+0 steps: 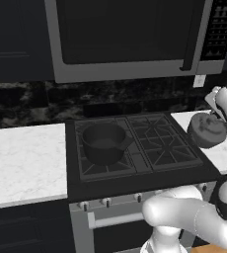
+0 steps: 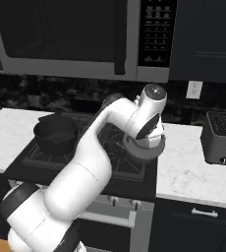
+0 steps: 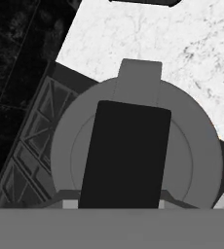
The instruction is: Pick the kettle from the counter and place it on a stove burner. Then turn the burner on.
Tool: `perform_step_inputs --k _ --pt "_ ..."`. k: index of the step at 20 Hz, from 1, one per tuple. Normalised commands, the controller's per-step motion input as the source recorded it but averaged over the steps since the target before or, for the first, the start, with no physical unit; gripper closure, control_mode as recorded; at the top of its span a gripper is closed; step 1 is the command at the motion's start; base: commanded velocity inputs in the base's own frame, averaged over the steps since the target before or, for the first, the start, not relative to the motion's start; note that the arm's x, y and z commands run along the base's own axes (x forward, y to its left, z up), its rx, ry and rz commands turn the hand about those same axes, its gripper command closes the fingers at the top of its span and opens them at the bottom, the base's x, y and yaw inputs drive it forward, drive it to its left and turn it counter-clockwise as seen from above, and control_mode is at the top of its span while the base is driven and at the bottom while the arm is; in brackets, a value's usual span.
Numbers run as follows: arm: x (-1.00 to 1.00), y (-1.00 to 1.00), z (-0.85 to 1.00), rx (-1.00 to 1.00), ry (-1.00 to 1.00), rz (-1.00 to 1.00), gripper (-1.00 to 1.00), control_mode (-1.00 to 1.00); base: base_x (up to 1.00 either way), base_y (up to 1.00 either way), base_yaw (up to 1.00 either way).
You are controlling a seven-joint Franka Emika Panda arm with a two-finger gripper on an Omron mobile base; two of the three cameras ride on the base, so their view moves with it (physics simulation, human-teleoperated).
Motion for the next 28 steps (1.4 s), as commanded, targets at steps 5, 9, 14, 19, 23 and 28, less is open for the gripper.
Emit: perform_step_inputs --k 5,9,14,19,23,28 --pt "0.04 0.50 0.00 -0.01 -0.08 0.00 1.00 -1.00 0.00 0.00 0.00" --pt "0.06 0.14 -0.03 -0.04 0.05 0.00 1.00 -1.00 0.00 0.00 0.00" --pt "0.27 0.27 -0.02 0.01 0.07 0.00 1.00 -1.00 0.00 0.00 0.00" --pt "0.18 0.37 0.00 0.02 0.11 0.00 1.00 -1.00 0.00 0.00 0.00" --pt "0.29 0.48 -0.02 0.00 0.18 0.00 1.00 -1.00 0.00 0.00 0.00" --pt "0.13 0.18 -0.03 0.00 0.15 0.00 1.00 -1.00 0.00 0.00 0.00"
